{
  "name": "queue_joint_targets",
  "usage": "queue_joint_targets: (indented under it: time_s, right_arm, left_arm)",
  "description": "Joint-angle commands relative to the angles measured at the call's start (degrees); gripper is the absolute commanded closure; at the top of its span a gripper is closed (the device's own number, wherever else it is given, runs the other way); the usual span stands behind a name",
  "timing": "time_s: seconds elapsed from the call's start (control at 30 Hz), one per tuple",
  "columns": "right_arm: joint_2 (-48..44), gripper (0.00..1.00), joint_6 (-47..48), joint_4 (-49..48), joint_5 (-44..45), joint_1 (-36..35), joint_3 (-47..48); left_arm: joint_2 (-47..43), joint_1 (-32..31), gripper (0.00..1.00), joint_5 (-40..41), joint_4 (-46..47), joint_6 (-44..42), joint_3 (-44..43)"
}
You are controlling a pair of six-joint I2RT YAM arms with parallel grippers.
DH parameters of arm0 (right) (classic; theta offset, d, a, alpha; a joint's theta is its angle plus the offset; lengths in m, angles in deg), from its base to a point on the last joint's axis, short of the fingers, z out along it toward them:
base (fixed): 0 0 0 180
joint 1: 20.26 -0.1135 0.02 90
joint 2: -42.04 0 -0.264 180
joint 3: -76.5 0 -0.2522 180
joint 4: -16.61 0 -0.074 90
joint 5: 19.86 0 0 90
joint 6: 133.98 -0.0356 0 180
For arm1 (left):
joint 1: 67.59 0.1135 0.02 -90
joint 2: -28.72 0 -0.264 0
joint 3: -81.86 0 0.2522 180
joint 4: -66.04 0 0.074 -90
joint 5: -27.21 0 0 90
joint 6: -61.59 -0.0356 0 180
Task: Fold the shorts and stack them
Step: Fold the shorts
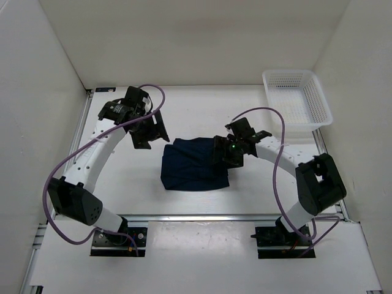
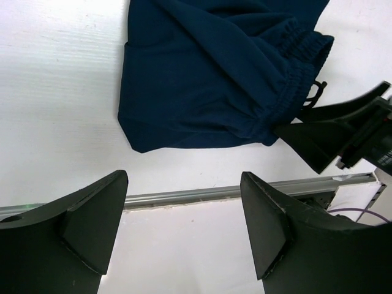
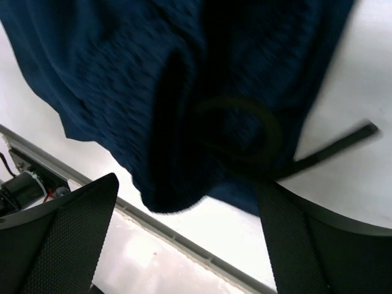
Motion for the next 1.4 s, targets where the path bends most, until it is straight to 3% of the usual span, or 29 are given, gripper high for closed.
queue_joint_targets:
  time_s: [0.0, 0.1, 0.23, 0.3, 0.33, 0.4, 0.8, 1.07, 1.1, 1.13, 1.17, 1.2, 1.27, 1.37]
  right_arm:
    - [2.11, 0.06, 1.07, -3.79, -2.94, -1.33, 3.81]
    - [4.48, 0.09, 0.46, -4.85, -2.94, -2.47, 4.34]
    - [6.77, 0.32, -0.07, -5.55, -1.45, -3.62, 4.87]
    - [6.25, 0.67, -0.6, -5.55, 1.09, -4.14, 5.39]
    - [4.85, 0.91, -0.6, -4.68, 3.46, -5.19, 5.92]
    - [3.27, 1.0, -0.6, -1.43, 8.72, -5.73, 7.85]
    - [-5.8, 1.0, 1.34, 11.32, 12.89, -7.67, 14.97]
    - [-5.8, 1.0, -3.49, 10.71, 26.85, -3.72, 4.62]
    - [-5.8, 0.93, -4.46, 9.93, 27.73, -3.01, 3.65]
    - [-5.8, 0.66, -4.47, 9.92, 28.7, -2.22, 2.85]
    - [-5.19, 0.53, -4.47, 9.92, 28.71, -1.52, 2.32]
    - [-5.18, 0.24, -4.47, 10.44, 28.71, -1.51, 2.32]
    - [-4.66, 0.14, -4.47, 11.58, 28.71, -1.51, 2.32]
    - [-4.65, 0.11, -4.47, 13.78, 27.56, -1.51, 3.02]
  left_arm:
    - [-3.8, 0.54, 0.15, -1.02, 1.14, -1.23, 0.74]
    - [-4.33, 0.54, 0.16, -1.54, 1.84, -1.23, 2.15]
    - [-4.33, 0.54, 0.16, -1.54, 1.84, -1.23, 3.38]
    - [-4.86, 0.54, 0.16, -1.54, 2.37, -1.23, 3.39]
    - [-4.86, 0.54, 0.16, -1.54, 2.37, -1.23, 3.39]
    - [-4.86, 1.07, 0.16, -1.54, 2.37, -1.23, 3.92]
    - [-5.38, 2.83, 0.19, -1.81, 2.99, -3.43, 7.69]
    - [-3.72, 1.33, 0.19, -3.74, 4.92, -3.95, 9.1]
    - [-3.71, 0.81, 0.19, -3.74, 5.53, -3.95, 9.1]
    - [-3.11, 0.8, 0.19, -3.74, 5.54, -3.95, 9.8]
    - [-3.1, 0.8, 0.19, -3.74, 5.54, -3.95, 10.41]
    - [-3.1, 0.19, 0.19, -3.74, 6.06, -3.95, 11.12]
    - [-2.58, 0.19, 0.19, -4.26, 6.67, -3.95, 11.73]
    - [-2.04, -0.34, 0.19, -5.32, 7.29, -3.95, 12.35]
